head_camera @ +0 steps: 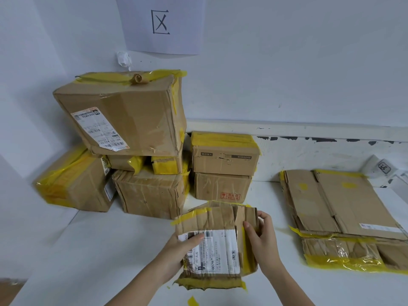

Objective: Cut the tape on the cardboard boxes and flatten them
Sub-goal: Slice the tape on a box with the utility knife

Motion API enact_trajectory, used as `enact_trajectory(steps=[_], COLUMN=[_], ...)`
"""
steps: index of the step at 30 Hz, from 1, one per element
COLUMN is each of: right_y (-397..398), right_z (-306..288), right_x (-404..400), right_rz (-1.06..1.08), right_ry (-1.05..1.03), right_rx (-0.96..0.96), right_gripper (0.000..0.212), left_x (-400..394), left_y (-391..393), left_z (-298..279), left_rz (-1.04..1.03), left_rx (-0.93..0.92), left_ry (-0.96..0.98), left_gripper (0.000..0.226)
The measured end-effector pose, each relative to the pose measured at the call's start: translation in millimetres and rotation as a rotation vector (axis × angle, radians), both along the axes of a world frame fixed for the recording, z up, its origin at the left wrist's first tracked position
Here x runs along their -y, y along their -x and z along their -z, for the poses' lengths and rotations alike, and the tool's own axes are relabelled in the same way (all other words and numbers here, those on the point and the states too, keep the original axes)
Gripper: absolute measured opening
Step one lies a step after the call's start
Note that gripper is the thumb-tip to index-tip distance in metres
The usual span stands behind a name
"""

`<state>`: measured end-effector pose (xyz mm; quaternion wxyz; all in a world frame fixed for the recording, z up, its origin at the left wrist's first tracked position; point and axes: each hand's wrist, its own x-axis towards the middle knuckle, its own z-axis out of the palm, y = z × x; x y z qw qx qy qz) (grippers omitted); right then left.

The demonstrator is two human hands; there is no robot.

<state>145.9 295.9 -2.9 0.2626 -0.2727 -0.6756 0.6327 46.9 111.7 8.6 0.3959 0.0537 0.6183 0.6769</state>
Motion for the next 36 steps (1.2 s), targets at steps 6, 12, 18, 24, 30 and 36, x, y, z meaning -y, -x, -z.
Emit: enact_trajectory(steps=[6, 12, 18, 24, 30, 36], right_y=[6, 19, 12, 12, 4, -19], right_z=[-3, -16, -26, -20, -10, -6], right_x=[-10, -17, -20, -18, -21, -13], right_rz=[0.053, -0.028, -0.440, -0.357, -0.140, -0.081], right_ry=[0.016, 0.010, 0.141, 0.163, 0.010, -0.141], right_rx=[0.005, 0.164, 0.397, 0.252, 0.283, 0.254], right_gripper=[0.024, 0.030, 0.037, 0.018, 0.021, 0.076], left_x=[2, 2, 10, 5, -5, -17], left_y=[6, 13, 29, 29, 6, -3], left_z=[-4, -5, -14, -9, 6, 5], left_rz=[-0.049, -0.107, -0.191, -0.186, -0.049, 0.021], left_rx=[-0.072, 0.087, 0.174, 0.259, -0.004, -0.665], left_ry=[0.068, 0.047, 0.019, -0.056, 0.057, 0.151], left_gripper=[0.017, 0.021, 0.014, 0.025, 0.051, 0.104])
